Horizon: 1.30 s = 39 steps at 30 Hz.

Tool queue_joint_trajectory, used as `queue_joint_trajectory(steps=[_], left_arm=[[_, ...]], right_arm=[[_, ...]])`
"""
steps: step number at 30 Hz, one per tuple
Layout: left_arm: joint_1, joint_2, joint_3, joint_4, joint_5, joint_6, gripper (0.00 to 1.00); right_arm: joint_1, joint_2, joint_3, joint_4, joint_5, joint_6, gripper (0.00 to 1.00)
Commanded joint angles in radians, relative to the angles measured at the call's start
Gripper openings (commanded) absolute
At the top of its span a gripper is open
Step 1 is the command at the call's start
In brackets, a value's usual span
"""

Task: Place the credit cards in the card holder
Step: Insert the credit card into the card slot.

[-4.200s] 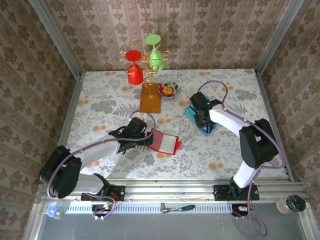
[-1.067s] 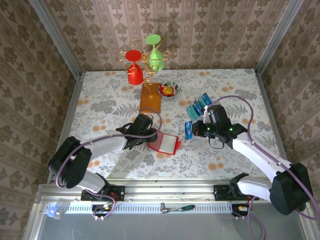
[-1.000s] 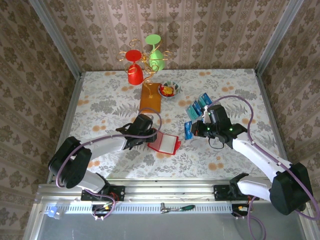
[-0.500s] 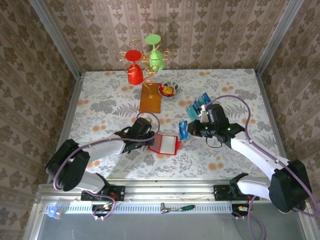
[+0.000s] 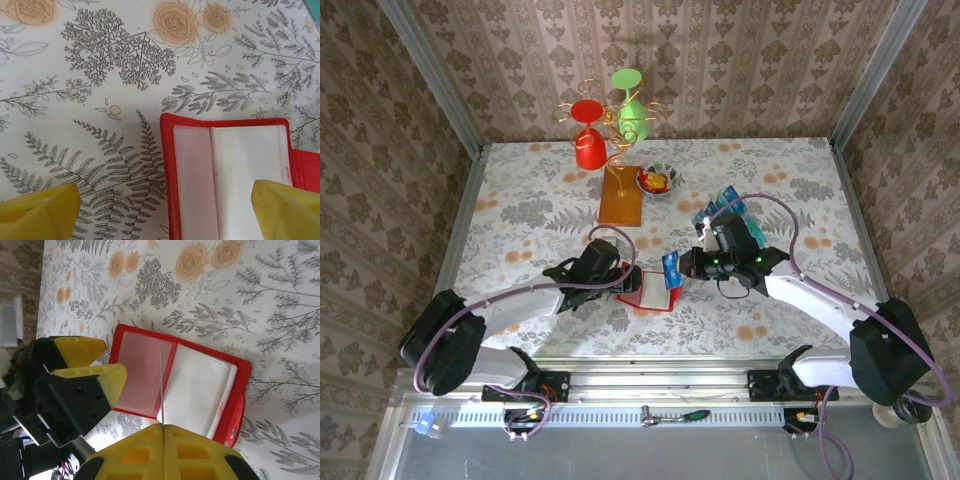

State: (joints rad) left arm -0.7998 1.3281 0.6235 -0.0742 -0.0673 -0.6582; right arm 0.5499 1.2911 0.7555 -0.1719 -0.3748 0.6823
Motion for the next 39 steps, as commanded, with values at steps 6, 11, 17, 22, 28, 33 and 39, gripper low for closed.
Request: queue_joint_trajectory(steps=[6, 11, 17, 22, 28, 33, 39], left_arm=[[0.005, -0.085, -0.024, -0.069, -0.067, 0.007, 1.0], [0.018, -0.134, -0.038, -0.126, -0.112, -0.011, 1.0], [0.043, -0.164, -0.054, -0.168, -0.131, -0.014, 1.0], [0.056, -0.171, -0.065, -0.167, -0.127, -0.008, 1.0], [0.063, -0.158, -0.066, -0.158, -0.112, 0.009, 1.0], [0.063, -0.126, -0.046, -0.164, -0.102, 0.04, 1.0], [0.054, -0.065, -0.023, -0.156, -0.095, 0.079, 1.0]], right_arm=[[0.087, 0.148, 0.067, 0.094, 0.022, 0.046, 0.0], [0.121, 0.227, 0.11, 0.123, 0.025, 0.058, 0.0], [0.145, 0.279, 0.145, 0.129, 0.039, 0.065, 0.0], [0.148, 0.327, 0.158, 0.137, 0.045, 0.065, 0.0], [0.149, 0.397, 0.187, 0.143, 0.038, 0.056, 0.0], [0.15, 0.434, 0.194, 0.122, 0.042, 0.046, 0.0], [0.15, 0.435, 0.178, 0.121, 0.044, 0.048, 0.0]])
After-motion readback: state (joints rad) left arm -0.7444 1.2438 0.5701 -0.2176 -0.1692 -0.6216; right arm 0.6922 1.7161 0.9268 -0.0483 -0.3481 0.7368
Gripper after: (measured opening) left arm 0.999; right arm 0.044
